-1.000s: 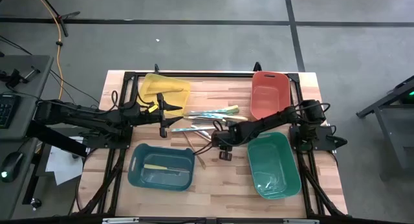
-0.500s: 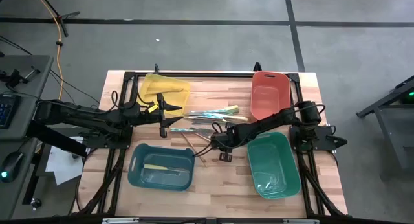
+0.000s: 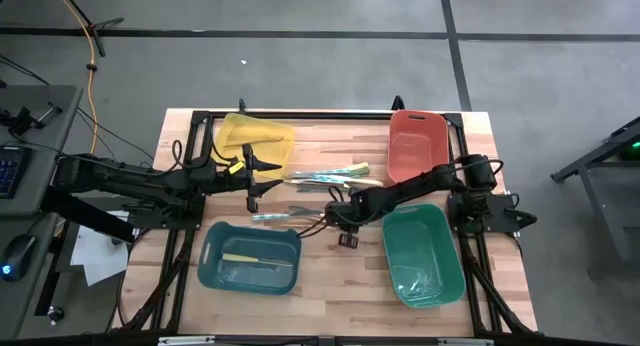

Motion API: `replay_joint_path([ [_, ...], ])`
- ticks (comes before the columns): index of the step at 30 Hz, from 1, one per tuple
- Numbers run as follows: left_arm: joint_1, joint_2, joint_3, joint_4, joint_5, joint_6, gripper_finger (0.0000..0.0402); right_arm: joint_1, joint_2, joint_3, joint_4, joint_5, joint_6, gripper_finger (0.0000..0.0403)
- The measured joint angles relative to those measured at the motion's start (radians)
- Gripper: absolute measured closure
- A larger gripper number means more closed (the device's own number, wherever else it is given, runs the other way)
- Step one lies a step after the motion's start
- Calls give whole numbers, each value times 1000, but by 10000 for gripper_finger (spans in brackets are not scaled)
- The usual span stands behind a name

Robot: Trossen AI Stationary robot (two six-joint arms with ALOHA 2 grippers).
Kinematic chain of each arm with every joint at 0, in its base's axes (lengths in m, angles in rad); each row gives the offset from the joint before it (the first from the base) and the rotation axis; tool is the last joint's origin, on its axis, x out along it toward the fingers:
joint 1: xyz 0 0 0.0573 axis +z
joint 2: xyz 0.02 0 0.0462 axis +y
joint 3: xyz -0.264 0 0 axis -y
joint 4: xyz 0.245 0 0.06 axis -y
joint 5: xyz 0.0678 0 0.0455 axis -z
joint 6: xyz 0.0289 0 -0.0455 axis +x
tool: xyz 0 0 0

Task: Sort silverware by color (type)
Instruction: Put the yellow knife into the blue bin

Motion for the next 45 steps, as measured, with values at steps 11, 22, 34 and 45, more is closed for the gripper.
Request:
replay_joint_path([
  [11, 0, 0, 0, 0, 0, 0, 232, -3, 7, 86, -146, 9, -53, 345],
  [22, 0, 0, 0, -3, 0, 0, 232, -28, 6, 233, -431, 61, -111, 345],
  [34, 0, 0, 0, -40, 6, -8, 232, -53, -60, 255, -581, 240, -85, 345],
  [45, 0, -19, -1, -40, 9, -8, 232, -46, -464, -157, -133, 238, 45, 345],
])
